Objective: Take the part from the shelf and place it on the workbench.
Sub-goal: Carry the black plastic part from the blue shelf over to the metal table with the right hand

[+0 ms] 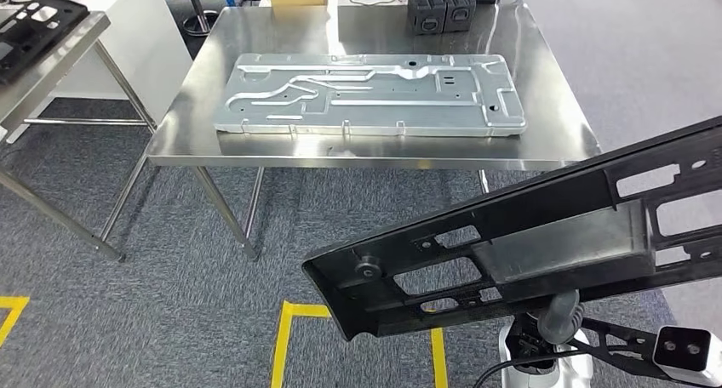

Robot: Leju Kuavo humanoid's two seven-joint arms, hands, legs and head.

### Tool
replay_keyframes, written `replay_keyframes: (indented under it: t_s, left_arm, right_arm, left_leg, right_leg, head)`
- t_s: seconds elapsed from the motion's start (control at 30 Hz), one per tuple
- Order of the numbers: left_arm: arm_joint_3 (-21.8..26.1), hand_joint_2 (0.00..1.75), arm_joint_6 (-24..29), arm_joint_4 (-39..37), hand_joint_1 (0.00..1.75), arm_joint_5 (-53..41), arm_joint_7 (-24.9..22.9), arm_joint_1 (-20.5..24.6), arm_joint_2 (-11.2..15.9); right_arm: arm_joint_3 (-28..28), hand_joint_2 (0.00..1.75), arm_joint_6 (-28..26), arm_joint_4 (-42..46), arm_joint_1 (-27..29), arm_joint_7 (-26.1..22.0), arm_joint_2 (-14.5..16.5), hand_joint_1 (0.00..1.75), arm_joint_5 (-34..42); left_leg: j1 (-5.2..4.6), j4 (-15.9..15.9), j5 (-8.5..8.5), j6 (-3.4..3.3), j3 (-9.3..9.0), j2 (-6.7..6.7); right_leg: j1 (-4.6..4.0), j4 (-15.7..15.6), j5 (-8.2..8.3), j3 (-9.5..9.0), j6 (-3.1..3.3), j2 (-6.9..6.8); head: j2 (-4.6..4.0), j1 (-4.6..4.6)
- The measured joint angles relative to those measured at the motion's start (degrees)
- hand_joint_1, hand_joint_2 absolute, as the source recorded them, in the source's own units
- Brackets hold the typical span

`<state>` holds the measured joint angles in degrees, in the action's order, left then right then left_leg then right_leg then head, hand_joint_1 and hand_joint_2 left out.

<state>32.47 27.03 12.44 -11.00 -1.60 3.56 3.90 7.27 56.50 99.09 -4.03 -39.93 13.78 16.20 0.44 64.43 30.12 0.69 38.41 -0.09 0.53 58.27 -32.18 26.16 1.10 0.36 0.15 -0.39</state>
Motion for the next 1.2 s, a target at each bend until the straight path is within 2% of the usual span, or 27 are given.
replay_keyframes:
  t_s: [0.03,0.07,0.1,0.17,0.23,0.27,0.33,0.37,0.4,0.43,0.47,0.53,0.57,0.6,0.63,0.7,0.73,0.77,0.8,0.83,0.9,0.93,0.97,1.03,1.07,1.1,1.2]
  left_arm:
    - [0.1,1.75,0.0,0.0,0.00,0.0,0.0,-0.1,0.1]
    - [0.2,1.75,0.0,0.0,0.00,-0.1,0.0,-0.1,0.1]
    - [0.3,1.75,0.0,0.0,0.00,-0.2,-0.1,0.0,0.2]
    - [0.3,1.75,0.1,0.1,0.00,-0.3,-0.1,0.6,0.4]
    - [0.3,1.75,0.2,0.1,0.00,-0.4,-0.2,1.0,0.5]
    - [0.3,1.75,0.2,0.1,0.00,-0.4,-0.3,1.0,0.5]
    - [0.4,1.75,0.3,0.1,0.00,-0.4,-0.5,1.0,0.5]
    - [0.4,1.75,0.3,0.1,0.00,-0.4,-0.5,0.8,0.5]
    - [0.4,1.75,0.3,0.1,0.00,-0.3,-0.5,0.6,0.4]
    - [0.5,1.75,0.3,0.1,0.00,-0.3,-0.6,0.4,0.4]
    - [0.5,1.75,0.3,0.1,0.00,-0.3,-0.6,0.3,0.3]
    - [0.6,1.75,0.4,0.1,0.00,-0.3,-0.6,0.2,0.1]
    - [0.6,1.75,0.4,0.0,0.00,-0.3,-0.6,0.2,0.0]
    - [0.7,1.75,0.5,0.0,0.00,-0.3,-0.5,0.3,0.0]
    - [0.7,1.75,0.5,0.0,0.00,-0.3,-0.5,0.3,0.0]
    - [0.8,1.75,0.6,0.0,0.00,-0.3,-0.4,0.6,-0.1]
    - [0.8,1.75,0.6,0.0,0.00,-0.3,-0.4,0.7,-0.1]
    - [0.8,1.75,0.6,0.0,0.00,-0.3,-0.4,0.8,-0.1]
    - [0.8,1.75,0.6,0.0,0.00,-0.3,-0.4,0.8,-0.1]
    - [0.9,1.75,0.6,0.0,0.00,-0.3,-0.4,0.7,-0.1]
    - [0.9,1.75,0.6,0.0,0.00,-0.3,-0.5,0.5,-0.1]
    - [0.9,1.75,0.6,0.0,0.00,-0.3,-0.6,0.4,-0.1]
    - [0.9,1.75,0.6,0.0,0.00,-0.3,-0.6,0.3,-0.1]
    - [0.9,1.75,0.6,0.0,0.00,-0.4,-0.7,0.0,-0.1]
    - [1.0,1.75,0.6,0.0,0.00,-0.4,-0.7,-0.1,-0.1]
    - [1.1,1.75,0.5,0.0,0.00,-0.4,-0.7,-0.2,-0.1]
    - [1.1,1.75,0.4,0.0,0.00,-0.4,-0.7,0.2,-0.2]
  right_arm:
    - [0.0,1.75,0.0,0.0,0.0,0.0,0.0,1.75,0.0]
    - [0.0,1.75,0.0,0.1,0.0,0.0,0.0,1.75,0.0]
    - [-0.1,1.75,0.0,0.4,-0.1,0.1,0.0,1.75,0.0]
    - [-0.3,1.75,0.0,1.0,-0.7,0.1,0.1,1.75,0.0]
    - [-0.6,1.75,0.0,1.4,-1.2,0.1,0.1,1.75,0.0]
    - [-0.6,1.75,0.0,1.5,-1.2,0.1,0.1,1.75,0.0]
    - [-0.6,1.75,0.0,1.5,-0.9,0.1,0.0,1.75,0.0]
    - [-0.6,1.75,0.0,1.4,-0.8,0.1,0.0,1.75,0.0]
    - [-0.6,1.75,0.0,1.4,-0.7,0.1,0.0,1.75,0.0]
    - [-0.6,1.75,0.0,1.4,-0.6,0.1,0.0,1.75,0.0]
    - [-0.6,1.75,0.0,1.3,-0.4,0.1,0.0,1.75,0.0]
    - [-0.6,1.75,0.1,1.1,-0.1,0.1,-0.1,1.75,0.1]
    - [-0.6,1.75,0.2,1.0,0.1,0.1,-0.1,1.75,0.1]
    - [-0.6,1.75,0.3,1.0,0.2,0.1,-0.1,1.75,0.1]
    - [-0.6,1.75,0.3,1.0,0.1,0.1,-0.1,1.75,0.2]
    - [-0.6,1.75,0.4,1.1,0.0,0.0,-0.1,1.75,0.2]
    - [-0.6,1.75,0.5,1.1,-0.1,0.0,-0.1,1.75,0.2]
    - [-0.6,1.75,0.6,1.1,0.0,0.0,0.0,1.75,0.2]
    - [-0.6,1.75,0.6,1.1,0.0,0.0,0.0,1.75,0.2]
    - [-0.6,1.75,0.7,1.1,0.0,0.0,0.0,1.75,0.2]
    - [-0.6,1.75,0.7,1.1,0.0,0.0,0.0,1.75,0.2]
    - [-0.6,1.75,0.7,1.1,0.0,0.0,0.0,1.75,0.2]
    - [-0.6,1.75,0.7,1.1,0.0,0.0,0.0,1.75,0.2]
    - [-0.6,1.75,0.7,1.0,0.1,0.0,0.0,1.75,0.1]
    - [-0.6,1.75,0.8,0.9,0.1,0.0,0.0,1.75,0.0]
    - [-0.6,1.75,0.8,0.9,0.1,0.0,0.0,1.75,0.0]
    - [-0.6,1.75,1.0,1.1,-0.2,0.1,0.0,1.75,-0.2]
  left_leg:
    - [-0.19,-2.4,-3.01,-0.28,-0.63,0.01]
    - [-0.39,-3.6,-4.93,-0.44,-1.21,0.02]
    - [-0.47,-3.9,-5.38,-0.52,-1.74,-0.05]
    - [-0.36,-4.5,-4.82,-1.04,-3.34,-0.34]
    - [-0.16,-5.1,-4.30,-1.90,-5.18,-0.51]
    - [-0.08,-5.3,-3.88,-2.17,-5.94,-0.48]
    - [-0.01,-5.5,-2.74,-2.28,-7.19,-0.48]
    - [0.02,-5.5,-2.06,-2.18,-7.87,-0.52]
    - [0.06,-5.5,-1.34,-2.06,-8.65,-0.55]
    - [0.11,-5.5,-0.58,-1.91,-9.56,-0.59]
    - [0.15,-5.5,0.26,-1.75,-10.46,-0.61]
    - [0.08,-5.5,1.96,-1.32,-12.33,-0.74]
    - [0.02,-5.8,2.74,-0.99,-13.09,-0.81]
    - [-0.09,-5.9,3.07,-0.63,-13.93,-0.87]
    - [-0.16,-5.7,2.76,-0.22,-14.27,-0.95]
    - [-0.12,-1.5,0.16,0.35,-12.93,-0.84]
    - [-0.05,2.0,-1.22,0.57,-10.89,-0.77]
    - [0.03,5.6,-1.58,0.76,-8.43,-0.67]
    - [0.07,8.3,-0.51,0.98,-6.00,-0.59]
    - [0.10,9.8,2.07,1.19,-3.79,-0.52]
    - [0.14,9.3,7.62,1.34,-0.70,-0.41]
    - [0.15,7.5,8.32,1.23,0.12,-0.37]
    - [0.15,4.7,6.61,1.02,0.55,-0.34]
    - [0.04,-1.6,-2.52,0.52,0.85,-0.27]
    - [-0.09,-3.3,-6.34,0.23,0.84,-0.26]
    - [-0.24,-4.0,-8.61,-0.09,0.83,-0.26]
    - [-0.27,-4.2,-8.02,-1.19,-0.11,-0.40]
  right_leg:
    - [-0.06,-0.1,-0.82,-0.82,-0.28,0.16]
    - [-0.08,-0.2,-1.48,-1.65,-0.61,0.30]
    - [-0.11,0.2,-1.63,-2.26,-1.05,0.45]
    - [-0.07,2.7,-0.60,-2.33,-1.89,0.46]
    - [-0.04,8.8,0.67,0.86,-2.44,0.29]
    - [0.03,12.2,0.09,3.44,-2.53,0.21]
    - [0.13,17.0,-3.54,8.84,-2.68,0.11]
    - [0.19,17.6,-5.70,10.92,-2.74,0.05]
    - [0.23,16.9,-7.05,12.39,-2.83,0.00]
    - [0.24,14.9,-6.90,13.28,-2.87,-0.05]
    - [0.23,11.8,-4.55,13.73,-2.82,-0.10]
    - [0.03,5.9,4.08,13.91,-2.36,-0.22]
    - [-0.11,4.2,7.36,13.69,-1.96,-0.24]
    - [-0.20,3.4,8.89,13.28,-1.51,-0.18]
    - [-0.25,3.1,8.40,12.50,-1.04,-0.08]
    - [-0.04,1.9,7.59,10.24,-0.16,-0.01]
    - [0.02,1.3,7.10,8.94,0.21,-0.09]
    - [0.08,0.7,6.59,7.67,0.45,-0.15]
    - [0.08,0.3,5.98,6.56,0.61,-0.19]
    - [0.08,0.0,5.34,5.50,0.66,-0.11]
    - [0.09,-0.3,3.75,3.37,0.63,0.14]
    - [0.09,-0.3,2.87,2.26,0.56,0.25]
    - [0.08,-0.3,1.94,1.17,0.47,0.31]
    - [-0.04,-0.1,0.09,-0.67,0.13,0.44]
    - [-0.11,0.0,-0.76,-1.22,-0.18,0.55]
    - [-0.13,0.1,-1.48,-1.59,-0.57,0.65]
    - [-0.05,-0.4,-2.93,-2.68,-1.76,0.60]
  head:
    - [0.00,-0.02]
    - [0.00,-0.01]
    - [0.01,-0.02]
    - [0.01,-0.01]
    - [0.00,0.10]
    - [-0.01,0.23]
    - [0.00,0.45]
    - [0.00,0.50]
    - [0.01,0.50]
    - [0.01,0.51]
    - [0.01,0.50]
    - [0.01,0.48]
    - [0.01,0.45]
    - [0.01,0.41]
    - [0.01,0.37]
    - [0.01,0.23]
    - [0.01,0.12]
    - [0.01,0.04]
    - [0.01,-0.05]
    - [0.01,-0.09]
    - [0.01,-0.13]
    - [0.01,-0.13]
    - [0.01,-0.13]
    - [0.01,-0.10]
    - [0.01,-0.09]
    - [0.01,-0.07]
    - [0.01,-0.06]
